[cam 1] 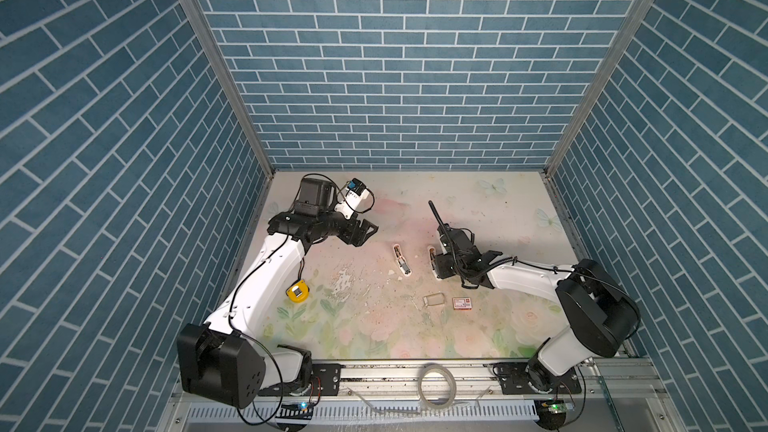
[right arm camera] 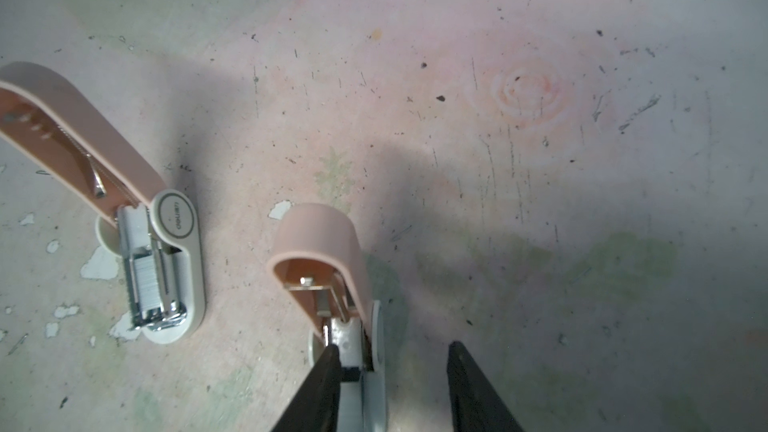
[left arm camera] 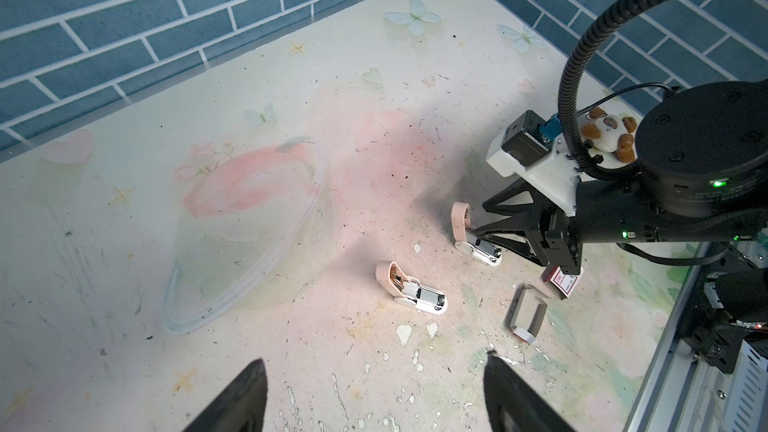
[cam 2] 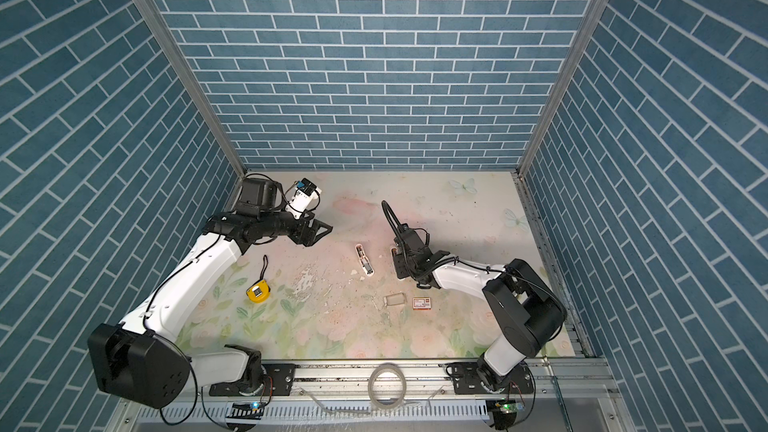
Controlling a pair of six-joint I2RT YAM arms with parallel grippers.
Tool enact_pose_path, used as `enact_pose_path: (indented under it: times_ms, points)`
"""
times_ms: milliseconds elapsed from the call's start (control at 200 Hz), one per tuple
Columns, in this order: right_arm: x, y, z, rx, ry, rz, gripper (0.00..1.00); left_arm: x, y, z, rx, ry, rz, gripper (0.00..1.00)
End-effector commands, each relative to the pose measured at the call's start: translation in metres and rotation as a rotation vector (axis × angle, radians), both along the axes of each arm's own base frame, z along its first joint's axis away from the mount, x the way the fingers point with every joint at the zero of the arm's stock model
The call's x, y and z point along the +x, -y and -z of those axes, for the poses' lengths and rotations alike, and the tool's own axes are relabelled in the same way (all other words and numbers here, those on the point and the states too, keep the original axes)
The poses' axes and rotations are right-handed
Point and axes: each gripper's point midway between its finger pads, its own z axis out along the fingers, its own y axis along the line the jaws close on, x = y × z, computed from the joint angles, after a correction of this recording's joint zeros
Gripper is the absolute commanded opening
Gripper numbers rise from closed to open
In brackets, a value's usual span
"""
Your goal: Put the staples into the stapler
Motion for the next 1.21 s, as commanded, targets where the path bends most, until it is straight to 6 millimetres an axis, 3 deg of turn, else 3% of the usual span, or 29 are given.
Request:
enact_pose_path:
  times_ms: [0,955,1200]
  points:
    - [0.003,-0.003,-0.001,-0.024,-0.004,-0.034,0.44,0.0,-0.002,0.003,0.002,0.002,-0.007,0.83]
    - [-0.008,0.003,0.016,-0.062,-0.063,-0.047,0.43,0.0,-0.004,0.002,0.004,0.005,-0.01,0.83]
    - [-0.005,0.003,0.004,-0.05,-0.032,-0.042,0.43,0.0,-0.004,0.0,0.004,0.008,-0.011,0.83]
